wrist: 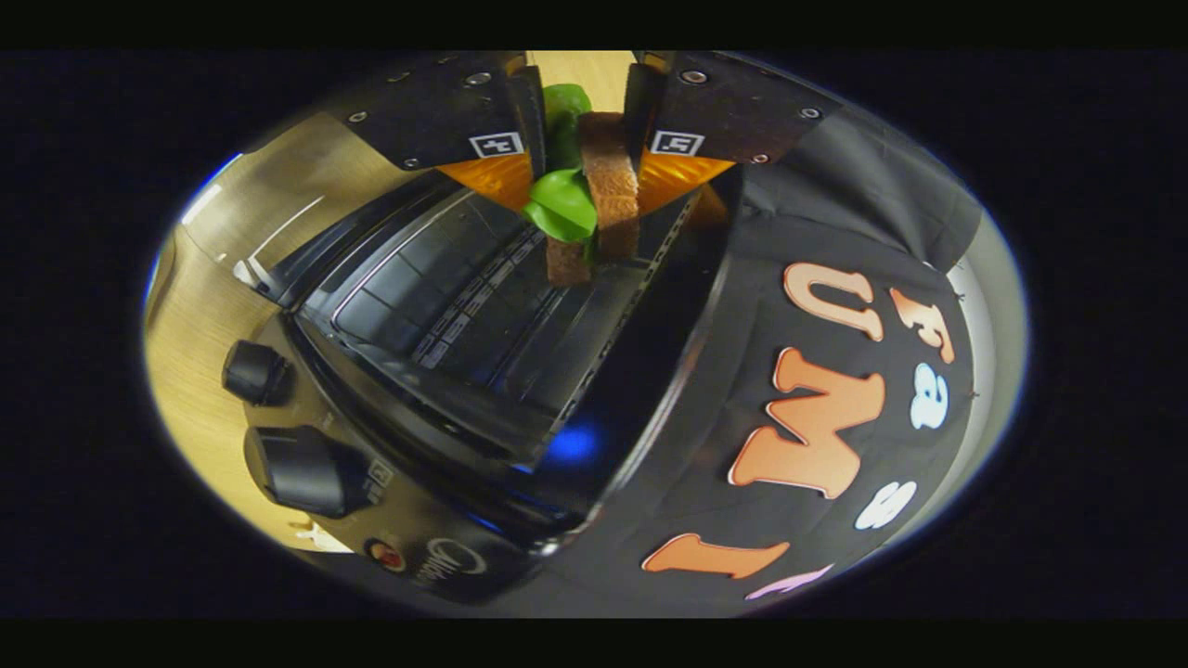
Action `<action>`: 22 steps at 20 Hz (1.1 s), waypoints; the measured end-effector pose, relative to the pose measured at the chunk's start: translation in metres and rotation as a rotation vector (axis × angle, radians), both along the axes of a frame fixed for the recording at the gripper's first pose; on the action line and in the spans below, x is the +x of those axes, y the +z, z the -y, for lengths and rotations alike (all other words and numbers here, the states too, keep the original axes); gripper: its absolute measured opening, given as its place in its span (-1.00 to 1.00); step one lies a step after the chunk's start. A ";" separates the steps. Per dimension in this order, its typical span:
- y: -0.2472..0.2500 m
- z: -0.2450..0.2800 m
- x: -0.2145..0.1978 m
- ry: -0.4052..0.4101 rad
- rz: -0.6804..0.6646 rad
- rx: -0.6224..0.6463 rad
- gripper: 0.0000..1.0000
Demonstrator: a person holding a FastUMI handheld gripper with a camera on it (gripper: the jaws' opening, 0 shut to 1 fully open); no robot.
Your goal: Open the toaster oven, put the food inside, and close the toaster oven door.
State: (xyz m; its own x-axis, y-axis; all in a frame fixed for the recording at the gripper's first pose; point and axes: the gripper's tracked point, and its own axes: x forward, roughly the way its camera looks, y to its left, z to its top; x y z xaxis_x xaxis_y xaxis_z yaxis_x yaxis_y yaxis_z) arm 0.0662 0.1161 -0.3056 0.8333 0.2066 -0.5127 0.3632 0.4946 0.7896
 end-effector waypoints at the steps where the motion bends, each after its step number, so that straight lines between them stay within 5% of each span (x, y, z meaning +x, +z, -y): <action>1: -0.003 0.003 0.003 -0.019 0.005 0.010 -0.29; 7: -0.014 0.005 0.013 -0.098 0.057 -0.053 -0.25; 12: -0.011 0.009 0.015 -0.118 0.062 -0.184 -0.01; 18: -0.002 -0.006 -0.017 0.071 -0.025 -0.283 0.55; 22: -0.011 0.005 -0.049 0.200 -0.112 -0.363 0.66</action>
State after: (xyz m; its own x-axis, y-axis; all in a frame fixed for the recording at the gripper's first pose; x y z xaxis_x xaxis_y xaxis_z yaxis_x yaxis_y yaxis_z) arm 0.0171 0.1109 -0.3166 0.7304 0.1478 -0.6669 0.3058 0.8023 0.5127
